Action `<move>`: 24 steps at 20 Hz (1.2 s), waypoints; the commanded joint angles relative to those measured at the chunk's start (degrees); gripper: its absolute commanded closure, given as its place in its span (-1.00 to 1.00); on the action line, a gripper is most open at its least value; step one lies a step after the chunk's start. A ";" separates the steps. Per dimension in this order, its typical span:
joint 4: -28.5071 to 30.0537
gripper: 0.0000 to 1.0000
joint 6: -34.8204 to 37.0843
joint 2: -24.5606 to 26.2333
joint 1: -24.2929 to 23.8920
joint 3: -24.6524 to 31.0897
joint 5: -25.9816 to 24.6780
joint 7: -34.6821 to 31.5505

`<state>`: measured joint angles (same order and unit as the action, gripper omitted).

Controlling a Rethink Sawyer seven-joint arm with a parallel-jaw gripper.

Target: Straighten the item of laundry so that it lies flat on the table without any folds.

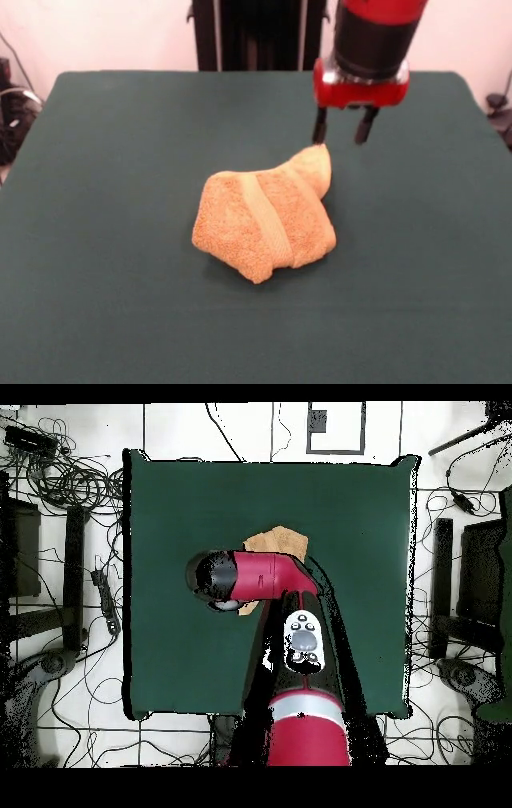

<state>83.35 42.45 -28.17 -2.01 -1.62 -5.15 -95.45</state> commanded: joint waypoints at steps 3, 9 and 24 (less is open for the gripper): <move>-8.90 -1.00 -7.06 15.10 0.68 -0.20 -4.62 -6.88; -10.72 -1.00 -10.49 18.03 -0.67 -0.45 -7.48 -3.87; -14.63 -1.00 -9.47 23.45 1.74 -0.40 -6.78 -6.97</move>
<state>71.72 42.15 -15.98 -1.01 -4.77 -8.75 -95.46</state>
